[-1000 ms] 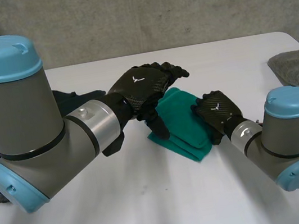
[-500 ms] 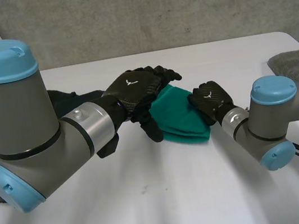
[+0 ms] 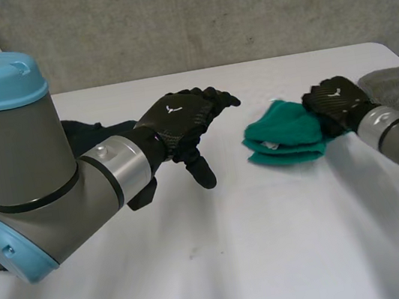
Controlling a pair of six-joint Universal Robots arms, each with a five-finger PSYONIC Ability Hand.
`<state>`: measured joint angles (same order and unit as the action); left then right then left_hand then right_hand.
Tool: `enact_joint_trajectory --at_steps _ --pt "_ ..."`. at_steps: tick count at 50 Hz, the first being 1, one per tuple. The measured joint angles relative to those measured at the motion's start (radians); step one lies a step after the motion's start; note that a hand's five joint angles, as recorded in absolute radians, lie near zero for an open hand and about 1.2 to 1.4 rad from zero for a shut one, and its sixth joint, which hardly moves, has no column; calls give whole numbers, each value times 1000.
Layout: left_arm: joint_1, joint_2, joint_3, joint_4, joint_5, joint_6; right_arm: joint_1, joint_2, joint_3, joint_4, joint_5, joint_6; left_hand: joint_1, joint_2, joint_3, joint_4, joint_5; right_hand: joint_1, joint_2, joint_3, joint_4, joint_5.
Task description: Fold the laundry.
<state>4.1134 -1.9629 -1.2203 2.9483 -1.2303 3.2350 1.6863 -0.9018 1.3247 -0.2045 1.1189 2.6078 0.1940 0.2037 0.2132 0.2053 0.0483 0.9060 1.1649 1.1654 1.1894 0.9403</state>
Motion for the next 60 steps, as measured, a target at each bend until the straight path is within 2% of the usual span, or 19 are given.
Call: enact_joint_trajectory --at_steps 8,13,16,22,25,30,39,49,50,54,58,60 --pt "1 1 -2 0 0 -15 -83 -14 -21 217 13 -99 0 0 0 0 0 0 0 4 0 4" --pt "3 1 2 2 0 -23 -104 -12 -57 279 12 -140 0 0 0 0 0 0 0 4 0 4" --pt "3 1 5 6 0 -25 -105 -8 -87 269 12 -132 0 0 0 0 0 0 0 4 0 4" --pt "0 4 16 36 -1 -40 -103 28 -264 122 30 11 2 0 0 0 0 12 0 4 1 4" --pt "-4 16 24 52 0 -61 -104 58 -400 20 55 115 2 1 0 1 0 12 0 4 1 4" --pt "-3 57 32 63 1 -82 -112 108 -593 -67 96 198 2 2 0 1 0 12 0 6 1 4" --pt "-1 94 24 65 1 -91 -187 232 -815 -55 107 216 2 2 0 2 0 12 0 10 1 4" --pt "-5 82 -13 64 1 -90 -308 334 -716 18 26 133 2 2 0 2 0 12 0 11 1 4" --pt "-6 80 -18 64 2 -90 -340 349 -663 25 0 80 2 2 0 2 0 12 0 11 1 4" --pt "-7 78 -23 66 2 -90 -383 352 -584 30 -26 -19 2 2 0 2 0 16 0 11 1 12" --pt "-7 76 -28 74 2 -90 -454 326 -439 33 -54 -195 2 2 0 2 0 17 0 11 1 22" --pt "-7 76 -28 76 2 -90 -466 312 -408 33 -60 -224 2 2 0 2 0 17 0 11 1 28"
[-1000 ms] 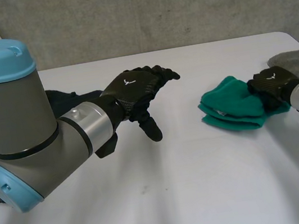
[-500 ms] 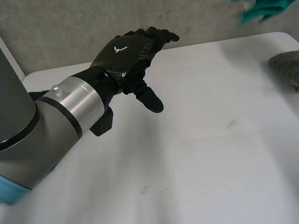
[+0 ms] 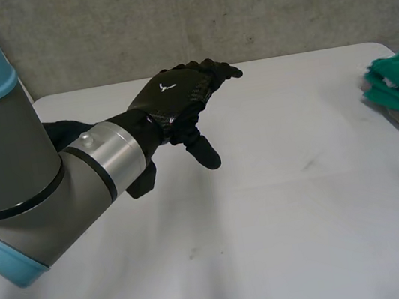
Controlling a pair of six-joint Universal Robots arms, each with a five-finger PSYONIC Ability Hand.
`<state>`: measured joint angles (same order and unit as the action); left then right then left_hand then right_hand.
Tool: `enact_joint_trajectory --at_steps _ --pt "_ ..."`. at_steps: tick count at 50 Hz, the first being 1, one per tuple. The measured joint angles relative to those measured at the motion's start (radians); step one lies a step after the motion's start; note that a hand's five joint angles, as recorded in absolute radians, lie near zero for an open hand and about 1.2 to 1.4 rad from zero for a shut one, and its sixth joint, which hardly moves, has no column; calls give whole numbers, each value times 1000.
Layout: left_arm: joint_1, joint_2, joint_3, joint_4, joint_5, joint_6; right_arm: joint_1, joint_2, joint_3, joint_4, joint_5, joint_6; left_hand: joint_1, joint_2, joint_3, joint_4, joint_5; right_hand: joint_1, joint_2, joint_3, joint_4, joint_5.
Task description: Fold the laundry.
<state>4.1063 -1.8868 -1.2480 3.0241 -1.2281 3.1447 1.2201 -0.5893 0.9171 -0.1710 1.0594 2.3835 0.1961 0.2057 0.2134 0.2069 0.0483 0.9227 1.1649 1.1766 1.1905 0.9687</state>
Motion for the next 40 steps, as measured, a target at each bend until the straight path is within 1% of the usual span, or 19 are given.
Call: enact_joint_trajectory --at_steps 5,17,18,20,21,23,25,26,27,28,29,30,31,32,33,34,35,38,40 --pt "0 0 3 3 0 0 -17 -52 67 1 -19 -24 0 0 0 0 0 0 0 8 0 1" --pt "-1 4 9 3 0 0 -9 -121 79 1 -19 59 0 0 0 0 0 0 0 8 0 1" --pt "-2 4 8 2 -1 0 -8 -122 76 4 -13 68 0 0 0 0 0 -64 -76 -70 -78 -74" --pt "-2 4 7 2 -1 -1 -8 -123 73 10 2 74 0 0 0 0 0 -311 -399 -396 -404 -369" --pt "-2 5 6 2 -1 -1 -9 -124 71 16 22 77 0 0 0 0 0 -552 -681 -655 -661 -623" --pt "-2 5 5 2 -1 -1 -10 -129 68 24 65 80 0 0 0 0 0 -679 -863 -854 -861 -813" --pt "-2 5 5 2 -1 -1 -10 -129 68 24 65 80 0 0 0 0 0 -679 -863 -854 -861 -813" --pt "-2 6 4 2 -1 -1 -11 -135 65 27 93 81 0 0 0 0 0 -679 -863 -854 -861 -813" --pt "-2 8 1 1 -1 -1 -12 -153 58 34 164 77 0 0 0 0 0 -718 -941 -959 -954 -904" --pt "-2 11 0 1 -1 -1 -12 -157 56 36 177 76 0 0 0 0 0 -718 -941 -959 -954 -905" --pt "-2 12 -2 1 -1 -1 -13 -185 42 46 269 58 0 0 0 0 0 -718 -941 -959 -954 -905" --pt "-2 12 -2 1 -1 -1 -13 -185 42 46 269 58 0 0 0 0 0 -718 -941 -959 -954 -905" --pt "-1 15 -3 1 -2 0 -14 -203 27 56 324 34 0 0 0 0 0 -718 -941 -959 -954 -905" --pt "-1 15 -3 1 -2 0 -14 -203 27 56 324 34 0 0 0 0 0 -718 -941 -959 -954 -905" --pt "0 17 -3 0 -2 0 -15 -217 13 65 366 8 0 0 0 0 0 -718 -941 -959 -954 -905" --pt "0 17 -3 0 -2 0 -15 -220 9 67 376 1 0 0 0 0 0 -718 -941 -959 -954 -905" --pt "2 21 -4 0 -2 1 -14 -238 -18 79 423 -40 0 0 0 0 0 -718 -941 -959 -954 -905" --pt "6 27 -3 0 -2 3 -4 -271 -60 89 468 -81 0 -1 0 -1 0 -718 -941 -959 -954 -905" --pt "13 32 -2 1 -3 4 18 -298 -81 90 483 -74 -1 -2 0 -2 0 -718 -941 -959 -954 -905"
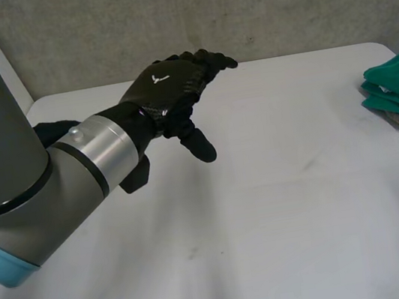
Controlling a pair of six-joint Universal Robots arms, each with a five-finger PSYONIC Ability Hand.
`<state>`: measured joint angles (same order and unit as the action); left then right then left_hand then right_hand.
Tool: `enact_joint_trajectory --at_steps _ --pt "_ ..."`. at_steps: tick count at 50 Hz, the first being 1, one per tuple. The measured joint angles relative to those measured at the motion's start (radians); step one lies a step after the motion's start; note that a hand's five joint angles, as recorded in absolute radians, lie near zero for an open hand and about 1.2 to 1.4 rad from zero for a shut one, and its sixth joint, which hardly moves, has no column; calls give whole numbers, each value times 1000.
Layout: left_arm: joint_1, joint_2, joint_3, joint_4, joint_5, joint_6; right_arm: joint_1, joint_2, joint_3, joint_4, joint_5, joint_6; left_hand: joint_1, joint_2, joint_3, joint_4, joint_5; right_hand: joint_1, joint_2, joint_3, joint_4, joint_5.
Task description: Fold the laundry.
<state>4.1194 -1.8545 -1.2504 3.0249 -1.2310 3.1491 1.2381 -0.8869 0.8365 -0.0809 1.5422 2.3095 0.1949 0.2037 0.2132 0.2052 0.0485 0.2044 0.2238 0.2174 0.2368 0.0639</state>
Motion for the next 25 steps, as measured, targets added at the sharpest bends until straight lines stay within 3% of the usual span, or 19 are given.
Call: enact_joint_trajectory --at_steps 5,6,8,9,14,20,25 --pt "26 9 0 3 -7 2 78 -58 -2 -9 -2 104 -2 0 0 0 -1 0 0 0 0 0" --pt "47 15 0 7 -17 3 142 -103 30 -17 -25 207 -2 0 0 0 0 0 0 0 0 0" --pt "59 18 -1 9 -23 4 166 -121 49 -20 -38 247 -2 0 0 0 0 0 0 0 0 0" --pt "85 24 -4 18 -42 6 218 -166 103 -25 -76 327 -2 0 0 0 -1 0 0 0 0 0" --pt "178 32 -16 71 -106 14 350 -279 299 -36 -181 450 -2 0 0 0 -1 0 0 0 0 0" --pt "326 -2 -30 128 -137 52 518 -343 550 -71 -241 442 -2 0 0 0 -1 0 0 0 0 0" --pt "471 -119 -28 146 -138 213 633 -346 717 -93 -245 367 -2 0 0 -1 -1 0 0 0 0 0"
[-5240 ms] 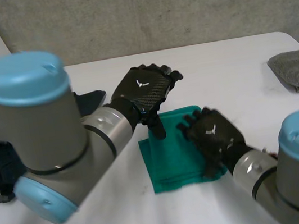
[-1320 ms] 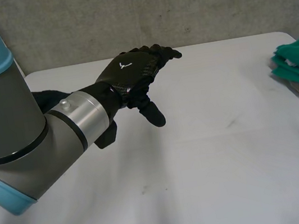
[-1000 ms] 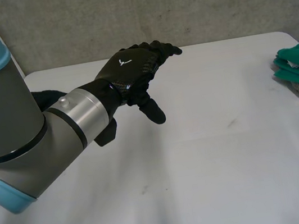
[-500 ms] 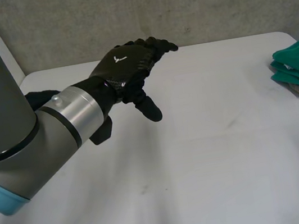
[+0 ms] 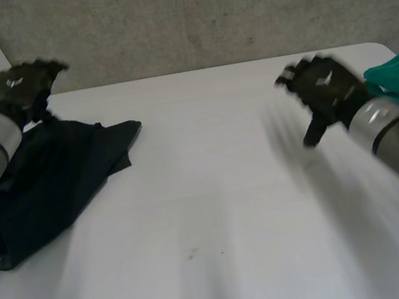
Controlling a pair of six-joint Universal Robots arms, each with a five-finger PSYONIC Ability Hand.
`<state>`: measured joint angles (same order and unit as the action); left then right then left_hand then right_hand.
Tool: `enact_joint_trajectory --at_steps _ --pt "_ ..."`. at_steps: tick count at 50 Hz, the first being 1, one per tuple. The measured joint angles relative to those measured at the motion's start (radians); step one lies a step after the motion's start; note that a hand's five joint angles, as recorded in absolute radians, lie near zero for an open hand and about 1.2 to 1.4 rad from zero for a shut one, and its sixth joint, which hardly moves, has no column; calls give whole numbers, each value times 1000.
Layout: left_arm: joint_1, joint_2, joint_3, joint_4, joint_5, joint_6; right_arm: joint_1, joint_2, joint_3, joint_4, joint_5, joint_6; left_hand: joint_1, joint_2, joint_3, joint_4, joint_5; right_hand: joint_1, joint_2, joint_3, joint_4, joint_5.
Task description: Fold the laundry.
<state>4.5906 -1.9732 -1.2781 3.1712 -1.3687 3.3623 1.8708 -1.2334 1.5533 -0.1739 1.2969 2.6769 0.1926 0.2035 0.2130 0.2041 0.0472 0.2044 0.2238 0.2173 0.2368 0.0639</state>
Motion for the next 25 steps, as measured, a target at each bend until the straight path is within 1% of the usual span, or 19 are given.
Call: enact_joint_trajectory --at_steps 1,3,6,7,8,13,14,15,16,17,18,19,20,25 --pt "13 -17 1 0 0 27 10 1 19 -2 1 -12 0 0 0 0 0 0 0 0 0 0" --pt "49 -80 7 0 0 121 26 3 57 -4 2 -36 0 0 0 0 0 0 0 0 0 0" --pt "70 -125 13 -1 -2 187 32 4 82 -5 3 -53 0 0 0 0 0 0 0 0 0 0" --pt "92 -181 22 -2 -5 264 32 6 102 -5 4 -65 0 0 0 0 0 0 0 0 0 0" --pt "101 -208 26 -3 -6 297 30 7 112 -5 4 -69 0 0 0 0 0 0 0 0 0 0" --pt "124 -304 42 -4 -12 391 21 9 144 -13 1 -74 17 12 10 11 7 0 0 0 0 0" --pt "124 -312 44 -4 -13 396 20 9 147 -15 0 -74 100 89 68 75 65 0 0 0 0 0" --pt "125 -325 47 -3 -15 401 19 9 154 -20 0 -74 322 286 278 268 253 0 0 0 0 0" --pt "125 -335 50 -2 -18 404 18 10 160 -24 -1 -74 607 525 491 506 484 0 0 0 0 0" --pt "123 -341 53 1 -22 404 17 9 166 -29 -1 -73 783 676 631 657 633 0 0 0 0 0" --pt "120 -345 56 4 -27 403 17 9 170 -32 0 -73 898 775 738 777 752 0 0 0 0 0" --pt "117 -347 58 7 -32 401 17 9 174 -35 0 -73 898 775 738 777 752 0 0 0 0 0" --pt "109 -347 62 14 -42 397 16 8 180 -40 1 -73 983 966 923 967 923 0 0 0 0 0" --pt "43 -305 67 48 -84 353 15 -2 196 -48 6 -72 983 992 963 990 924 0 0 0 0 0"
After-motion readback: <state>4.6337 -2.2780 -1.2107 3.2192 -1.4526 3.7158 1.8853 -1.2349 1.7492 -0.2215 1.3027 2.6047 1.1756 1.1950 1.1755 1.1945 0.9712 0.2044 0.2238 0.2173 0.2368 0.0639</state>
